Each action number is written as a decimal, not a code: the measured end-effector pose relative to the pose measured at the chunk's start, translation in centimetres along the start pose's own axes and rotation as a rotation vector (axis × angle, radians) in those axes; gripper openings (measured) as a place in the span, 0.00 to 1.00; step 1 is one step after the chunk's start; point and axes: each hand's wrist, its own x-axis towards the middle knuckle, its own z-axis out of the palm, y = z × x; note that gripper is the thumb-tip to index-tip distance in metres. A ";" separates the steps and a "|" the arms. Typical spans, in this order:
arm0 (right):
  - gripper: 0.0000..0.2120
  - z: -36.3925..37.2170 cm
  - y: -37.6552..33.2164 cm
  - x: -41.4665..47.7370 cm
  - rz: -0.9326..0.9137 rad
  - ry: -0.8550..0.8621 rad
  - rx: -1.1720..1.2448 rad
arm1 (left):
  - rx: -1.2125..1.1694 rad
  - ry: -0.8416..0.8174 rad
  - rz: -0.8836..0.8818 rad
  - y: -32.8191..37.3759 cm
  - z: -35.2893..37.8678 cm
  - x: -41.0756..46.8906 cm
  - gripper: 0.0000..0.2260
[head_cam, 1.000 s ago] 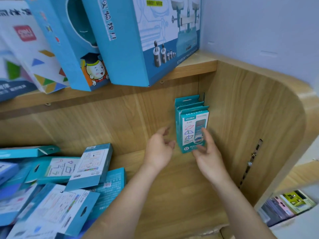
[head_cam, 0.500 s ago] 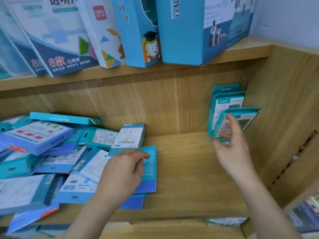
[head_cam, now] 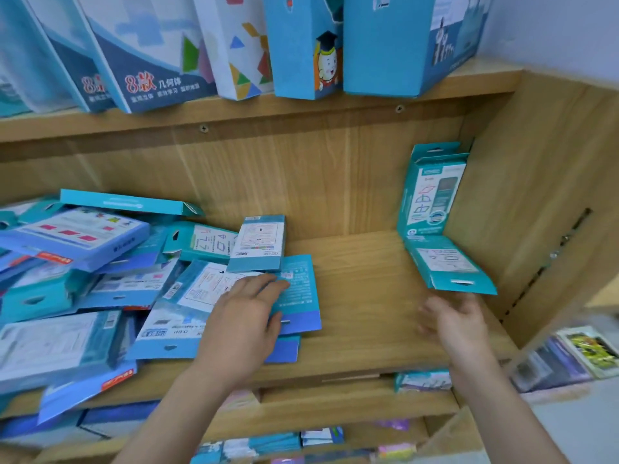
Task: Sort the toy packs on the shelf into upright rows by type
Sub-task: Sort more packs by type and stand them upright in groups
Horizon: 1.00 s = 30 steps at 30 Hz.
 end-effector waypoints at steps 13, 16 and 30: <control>0.09 0.8 0.9 -3.0 0.193 0.066 0.298 | -0.116 0.362 0.113 -2.2 -4.9 -2.1 0.19; 0.04 1.1 -0.7 -4.4 0.005 0.104 0.225 | -0.525 0.437 -0.015 -0.8 -7.7 -1.9 0.13; 0.07 0.6 -5.6 -7.7 -0.164 -0.019 0.131 | -1.721 0.252 -0.443 0.1 -6.5 2.2 0.09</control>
